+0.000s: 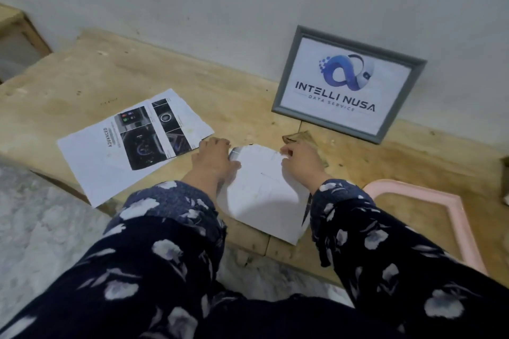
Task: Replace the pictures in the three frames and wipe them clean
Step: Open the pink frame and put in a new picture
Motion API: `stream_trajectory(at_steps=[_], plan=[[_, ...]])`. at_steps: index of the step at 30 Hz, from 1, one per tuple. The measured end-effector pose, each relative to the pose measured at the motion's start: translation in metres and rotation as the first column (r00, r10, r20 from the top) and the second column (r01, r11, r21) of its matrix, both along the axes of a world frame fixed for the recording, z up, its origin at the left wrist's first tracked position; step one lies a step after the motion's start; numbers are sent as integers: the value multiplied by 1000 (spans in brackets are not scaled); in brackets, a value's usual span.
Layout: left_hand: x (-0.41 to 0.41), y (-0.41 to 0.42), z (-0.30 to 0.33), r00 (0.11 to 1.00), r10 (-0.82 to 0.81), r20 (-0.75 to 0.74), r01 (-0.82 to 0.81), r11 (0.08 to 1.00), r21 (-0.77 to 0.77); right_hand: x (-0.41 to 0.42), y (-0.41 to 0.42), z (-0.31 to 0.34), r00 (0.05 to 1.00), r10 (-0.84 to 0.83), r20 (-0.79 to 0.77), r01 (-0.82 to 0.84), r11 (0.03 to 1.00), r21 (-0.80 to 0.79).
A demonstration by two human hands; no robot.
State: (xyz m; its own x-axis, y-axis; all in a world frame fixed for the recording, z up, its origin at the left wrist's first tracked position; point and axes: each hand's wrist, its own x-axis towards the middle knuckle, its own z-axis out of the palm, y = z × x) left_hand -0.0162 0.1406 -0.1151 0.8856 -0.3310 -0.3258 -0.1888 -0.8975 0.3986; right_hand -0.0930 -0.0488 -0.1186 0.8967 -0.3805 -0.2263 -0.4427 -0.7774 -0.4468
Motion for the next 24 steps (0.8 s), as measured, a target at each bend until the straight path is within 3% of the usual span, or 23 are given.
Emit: stream_trajectory(at_steps=[10, 18, 21, 24], plan=[[-24, -25, -4, 1000, -16, -2, 16, 991, 130, -68, -32, -3, 976, -49, -211, 11, 984, -178], [-28, -33, -6, 994, 93, 48, -96, 993, 63, -66, -23, -5, 987, -157, -44, 151, 981, -120], [-27, -29, -6, 986, 113, 123, -115, 993, 8, -67, -22, -7, 979, -203, -6, 203, 979, -13], [-22, -22, 2, 975, 166, 145, -151, 982, -109, -73, -25, 1, 941, -325, 91, 283, 907, 311]])
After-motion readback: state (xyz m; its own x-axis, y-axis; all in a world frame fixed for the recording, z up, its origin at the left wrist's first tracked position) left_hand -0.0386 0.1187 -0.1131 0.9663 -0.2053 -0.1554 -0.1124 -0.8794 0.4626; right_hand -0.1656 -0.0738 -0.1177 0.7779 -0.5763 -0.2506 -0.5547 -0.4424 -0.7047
